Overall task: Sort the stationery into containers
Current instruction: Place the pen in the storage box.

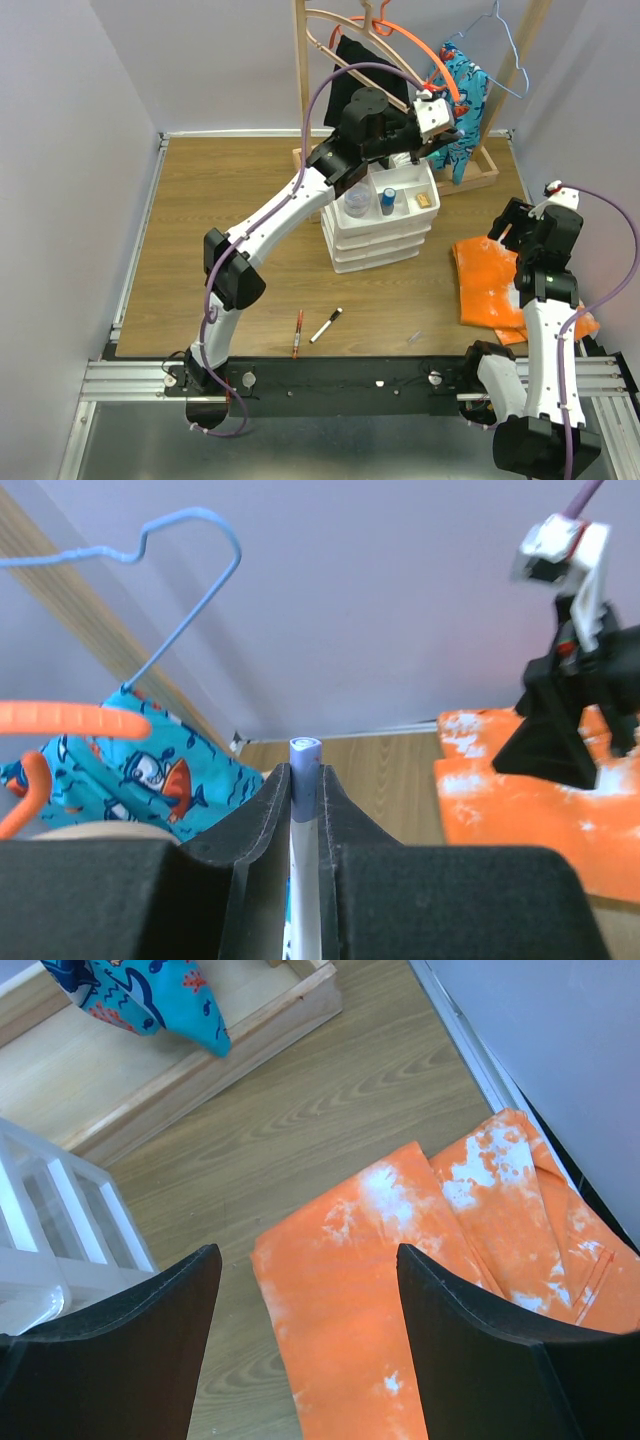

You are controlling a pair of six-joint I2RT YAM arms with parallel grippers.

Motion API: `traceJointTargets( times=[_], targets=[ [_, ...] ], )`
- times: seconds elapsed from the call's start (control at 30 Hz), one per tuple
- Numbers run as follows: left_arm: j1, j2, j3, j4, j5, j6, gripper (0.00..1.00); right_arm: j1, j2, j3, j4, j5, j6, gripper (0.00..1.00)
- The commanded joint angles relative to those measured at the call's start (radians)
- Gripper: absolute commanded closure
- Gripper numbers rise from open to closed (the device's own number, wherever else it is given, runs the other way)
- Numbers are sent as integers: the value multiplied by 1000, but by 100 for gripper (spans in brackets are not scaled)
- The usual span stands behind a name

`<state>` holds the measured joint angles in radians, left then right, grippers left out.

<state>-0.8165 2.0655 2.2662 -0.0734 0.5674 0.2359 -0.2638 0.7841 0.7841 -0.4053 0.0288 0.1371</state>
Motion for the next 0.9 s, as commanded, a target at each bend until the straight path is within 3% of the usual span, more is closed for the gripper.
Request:
traceJointTargets(
  times=[0.0, 0.87],
  targets=[
    [25, 39, 12, 29, -46, 93, 92, -8, 1, 38, -18, 31, -22, 21],
    [93, 105, -135, 156, -9, -70, 89, -49, 63, 34, -15, 16, -40, 22]
  ],
)
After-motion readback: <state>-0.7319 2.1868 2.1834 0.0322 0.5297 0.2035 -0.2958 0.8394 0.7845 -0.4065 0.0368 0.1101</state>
